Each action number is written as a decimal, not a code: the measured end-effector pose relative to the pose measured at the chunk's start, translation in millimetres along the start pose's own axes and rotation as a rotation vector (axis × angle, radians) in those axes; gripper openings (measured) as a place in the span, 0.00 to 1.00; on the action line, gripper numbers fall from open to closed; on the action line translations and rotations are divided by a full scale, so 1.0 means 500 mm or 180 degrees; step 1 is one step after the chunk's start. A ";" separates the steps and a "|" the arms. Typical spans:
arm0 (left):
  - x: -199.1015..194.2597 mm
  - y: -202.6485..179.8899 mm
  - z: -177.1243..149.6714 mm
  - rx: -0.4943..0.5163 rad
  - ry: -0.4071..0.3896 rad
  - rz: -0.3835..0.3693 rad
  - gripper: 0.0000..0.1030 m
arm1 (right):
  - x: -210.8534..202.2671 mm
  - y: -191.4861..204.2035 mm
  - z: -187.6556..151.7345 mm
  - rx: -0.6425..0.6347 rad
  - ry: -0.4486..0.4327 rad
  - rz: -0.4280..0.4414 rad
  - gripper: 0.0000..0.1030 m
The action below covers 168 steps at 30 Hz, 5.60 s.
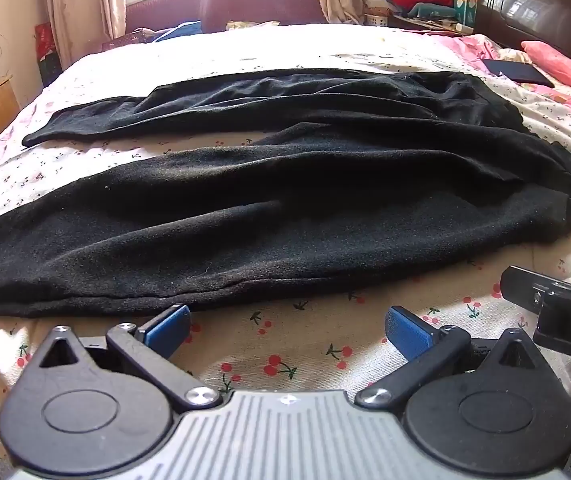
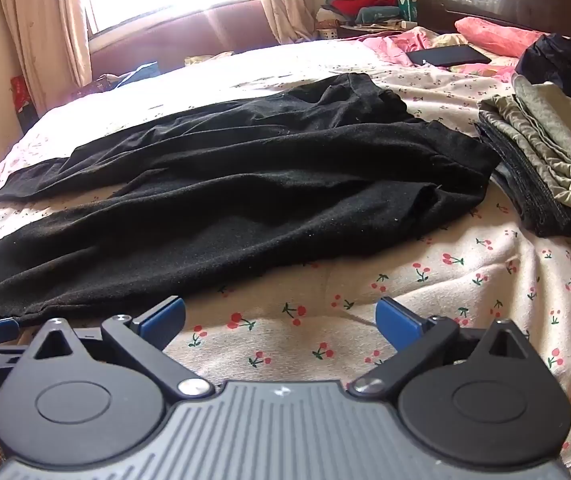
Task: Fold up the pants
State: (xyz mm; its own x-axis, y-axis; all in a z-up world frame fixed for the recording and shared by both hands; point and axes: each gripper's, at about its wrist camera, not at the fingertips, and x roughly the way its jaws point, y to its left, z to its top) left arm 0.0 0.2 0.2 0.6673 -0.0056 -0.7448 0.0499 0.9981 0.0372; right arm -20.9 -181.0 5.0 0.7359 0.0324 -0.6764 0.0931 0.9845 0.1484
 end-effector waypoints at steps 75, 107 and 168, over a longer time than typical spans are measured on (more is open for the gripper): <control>0.034 0.016 -0.021 -0.0302 0.0383 -0.0072 1.00 | 0.012 0.018 -0.006 -0.0195 0.0077 -0.0041 0.97; 0.047 0.013 -0.060 -0.0233 0.0522 -0.0069 1.00 | 0.012 0.018 -0.005 -0.0190 0.0079 -0.0031 0.97; 0.612 0.233 0.596 0.2194 0.0291 -0.1085 1.00 | 0.751 0.196 0.574 -0.2785 0.1082 0.0693 0.71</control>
State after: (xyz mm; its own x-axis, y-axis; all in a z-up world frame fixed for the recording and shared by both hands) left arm 431.4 96.1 -24.5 0.4696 -0.2704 -0.8404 0.7128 0.6779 0.1802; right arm 457.1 -121.9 -27.6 0.4315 0.1421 -0.8909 -0.6569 0.7263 -0.2023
